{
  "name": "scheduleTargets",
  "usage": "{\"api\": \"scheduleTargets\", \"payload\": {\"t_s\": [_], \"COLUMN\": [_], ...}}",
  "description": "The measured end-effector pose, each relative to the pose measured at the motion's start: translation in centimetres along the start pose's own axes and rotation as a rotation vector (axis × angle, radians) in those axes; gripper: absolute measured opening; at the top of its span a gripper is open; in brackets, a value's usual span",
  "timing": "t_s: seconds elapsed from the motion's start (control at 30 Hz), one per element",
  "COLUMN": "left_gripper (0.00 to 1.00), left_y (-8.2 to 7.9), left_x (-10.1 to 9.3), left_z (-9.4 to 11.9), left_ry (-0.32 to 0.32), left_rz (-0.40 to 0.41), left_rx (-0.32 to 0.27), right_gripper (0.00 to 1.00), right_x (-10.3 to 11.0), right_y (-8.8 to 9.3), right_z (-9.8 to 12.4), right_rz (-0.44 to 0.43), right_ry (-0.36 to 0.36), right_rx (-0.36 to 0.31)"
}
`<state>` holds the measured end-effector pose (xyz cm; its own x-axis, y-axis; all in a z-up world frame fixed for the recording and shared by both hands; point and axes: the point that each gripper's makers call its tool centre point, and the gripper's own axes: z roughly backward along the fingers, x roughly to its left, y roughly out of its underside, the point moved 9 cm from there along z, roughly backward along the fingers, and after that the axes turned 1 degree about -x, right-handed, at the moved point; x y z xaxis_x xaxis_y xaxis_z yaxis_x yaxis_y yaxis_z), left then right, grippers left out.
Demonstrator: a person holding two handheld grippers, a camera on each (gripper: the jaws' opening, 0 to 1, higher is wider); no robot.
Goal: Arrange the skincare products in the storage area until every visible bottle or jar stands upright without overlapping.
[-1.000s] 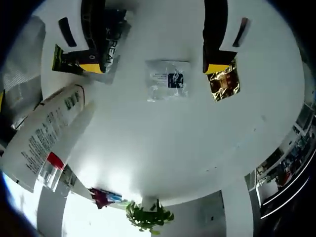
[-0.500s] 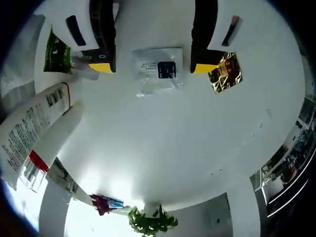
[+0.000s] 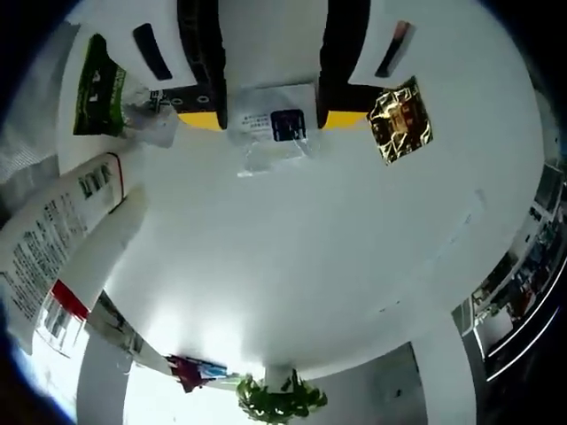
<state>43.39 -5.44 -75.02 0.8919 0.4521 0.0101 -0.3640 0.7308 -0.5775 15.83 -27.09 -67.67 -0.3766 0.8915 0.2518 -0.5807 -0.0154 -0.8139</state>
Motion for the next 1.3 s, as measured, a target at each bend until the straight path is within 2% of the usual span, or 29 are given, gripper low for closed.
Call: {"api": "scheduleTargets", "payload": {"t_s": [0.17,0.3,0.37,0.5,0.57,0.77,0.83,0.9,1.03,1.13,1.17,1.23,1.3], "left_gripper": [0.41,0.41,0.41,0.41,0.41,0.41,0.41,0.41,0.41,0.41,0.41,0.41,0.41], "left_y": [-0.1,-0.7,-0.4,-0.6,-0.2,1.2,1.5,2.3,4.2,5.2,5.9,6.4,6.8], "left_x": [-0.6,-0.3,0.3,-0.2,0.2,0.1,-0.9,-0.2,-0.5,-1.1,-1.1,-2.0,-2.7], "left_z": [0.7,1.5,1.1,1.9,2.1,4.5,5.5,6.0,8.1,9.0,9.5,10.0,10.7], "left_ry": [-0.015,-0.024,-0.031,-0.042,-0.055,-0.083,-0.097,-0.115,-0.164,-0.181,-0.196,-0.21,-0.226], "left_rz": [0.029,0.07,0.081,0.099,0.12,0.183,0.189,0.203,0.25,0.28,0.308,0.334,0.368], "left_rx": [-0.017,-0.044,-0.049,-0.046,-0.04,-0.052,-0.054,-0.053,-0.042,-0.042,-0.042,-0.04,-0.064], "right_gripper": [0.89,0.89,0.89,0.89,0.88,0.88,0.88,0.89,0.88,0.88,0.88,0.88,0.88], "right_x": [0.0,0.0,0.1,0.1,0.1,0.3,0.4,0.5,0.7,0.8,0.7,0.7,0.6], "right_y": [0.0,0.0,0.0,0.0,0.0,0.0,0.0,0.0,0.0,0.0,0.0,0.0,0.0], "right_z": [0.0,0.0,0.0,0.0,0.0,-0.1,-0.1,-0.2,-0.2,-0.3,-0.2,-0.1,-0.1], "right_rz": [0.001,0.001,0.003,0.009,0.017,0.031,0.035,0.041,0.052,0.049,0.039,0.024,0.018], "right_ry": [-0.001,-0.003,-0.007,-0.011,-0.014,-0.022,-0.025,-0.038,-0.063,-0.077,-0.088,-0.093,-0.103], "right_rx": [-0.003,-0.005,-0.006,-0.005,-0.003,0.001,0.006,0.009,0.016,0.016,0.01,0.003,-0.001]}}
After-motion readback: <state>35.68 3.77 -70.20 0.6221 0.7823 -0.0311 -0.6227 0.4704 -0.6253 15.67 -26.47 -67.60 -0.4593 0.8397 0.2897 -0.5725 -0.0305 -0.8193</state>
